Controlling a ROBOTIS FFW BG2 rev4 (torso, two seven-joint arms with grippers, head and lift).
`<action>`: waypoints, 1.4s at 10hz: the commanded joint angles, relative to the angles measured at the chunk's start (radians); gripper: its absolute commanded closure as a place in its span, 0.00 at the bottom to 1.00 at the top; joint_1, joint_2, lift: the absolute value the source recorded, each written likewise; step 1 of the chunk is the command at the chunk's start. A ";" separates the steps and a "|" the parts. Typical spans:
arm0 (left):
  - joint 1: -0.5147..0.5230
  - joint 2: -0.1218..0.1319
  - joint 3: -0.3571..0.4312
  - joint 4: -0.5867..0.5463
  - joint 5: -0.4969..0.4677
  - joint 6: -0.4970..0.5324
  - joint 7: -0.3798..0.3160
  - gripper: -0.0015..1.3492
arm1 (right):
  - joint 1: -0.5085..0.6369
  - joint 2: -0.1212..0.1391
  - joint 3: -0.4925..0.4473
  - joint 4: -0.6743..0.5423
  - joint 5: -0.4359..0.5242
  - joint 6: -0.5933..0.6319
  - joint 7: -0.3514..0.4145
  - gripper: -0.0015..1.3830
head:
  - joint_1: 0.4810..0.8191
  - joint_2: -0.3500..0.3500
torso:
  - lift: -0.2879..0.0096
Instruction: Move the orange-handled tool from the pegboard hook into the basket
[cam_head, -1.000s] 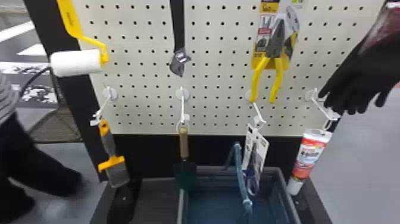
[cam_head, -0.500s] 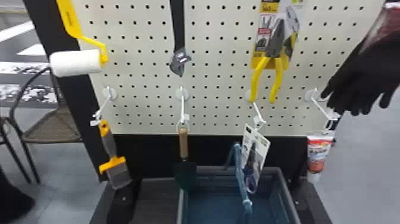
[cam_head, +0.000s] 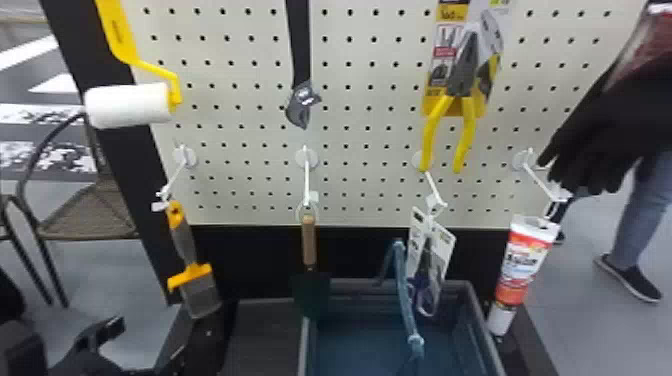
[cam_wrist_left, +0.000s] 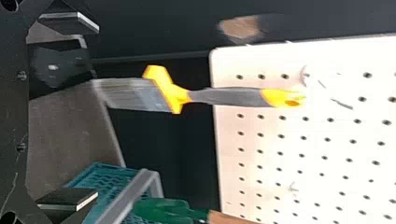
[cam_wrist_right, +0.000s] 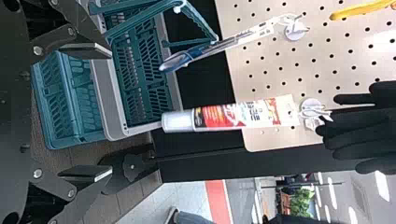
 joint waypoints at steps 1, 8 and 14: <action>-0.065 0.019 -0.002 -0.004 -0.001 0.039 -0.036 0.03 | -0.002 0.004 0.001 0.002 0.000 0.005 0.007 0.29 | 0.20 0.50 | 0.63; -0.353 0.111 -0.048 0.033 0.059 0.247 -0.229 0.00 | -0.019 0.033 0.001 0.024 0.000 0.028 0.056 0.29 | 0.20 0.50 | 0.63; -0.497 0.175 -0.111 0.239 0.168 0.284 -0.278 0.00 | -0.021 0.044 0.001 0.029 0.001 0.034 0.073 0.29 | 0.20 0.50 | 0.63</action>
